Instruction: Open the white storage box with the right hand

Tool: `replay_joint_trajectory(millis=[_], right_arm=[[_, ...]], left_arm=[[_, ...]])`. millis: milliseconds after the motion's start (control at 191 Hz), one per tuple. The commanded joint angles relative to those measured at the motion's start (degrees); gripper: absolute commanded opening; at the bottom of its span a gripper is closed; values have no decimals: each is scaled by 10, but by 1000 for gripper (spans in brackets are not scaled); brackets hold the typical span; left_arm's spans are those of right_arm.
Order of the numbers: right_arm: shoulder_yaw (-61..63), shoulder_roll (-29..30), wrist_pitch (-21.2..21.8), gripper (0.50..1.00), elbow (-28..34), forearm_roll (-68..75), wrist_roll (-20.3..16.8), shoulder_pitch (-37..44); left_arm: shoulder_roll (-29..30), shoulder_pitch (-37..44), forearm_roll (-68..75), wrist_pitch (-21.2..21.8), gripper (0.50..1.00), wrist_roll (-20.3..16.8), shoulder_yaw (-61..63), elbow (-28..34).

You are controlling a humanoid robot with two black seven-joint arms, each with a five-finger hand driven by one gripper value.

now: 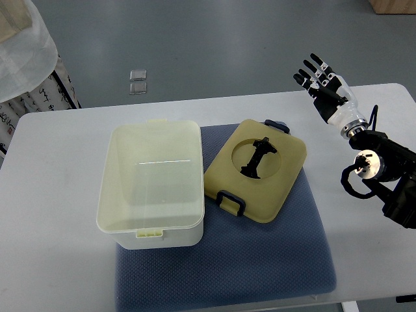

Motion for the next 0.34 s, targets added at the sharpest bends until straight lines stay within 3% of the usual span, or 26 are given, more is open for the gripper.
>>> replay_joint_trajectory(millis=[0,335], right_arm=[[0,3,-1,930,-11,0,19,-1],[0,12,-7,930,-11,0,20,-7]], left_arm=[[0,0,0,0,1000,0,0,0],[0,0,0,0,1000,0,0,0]])
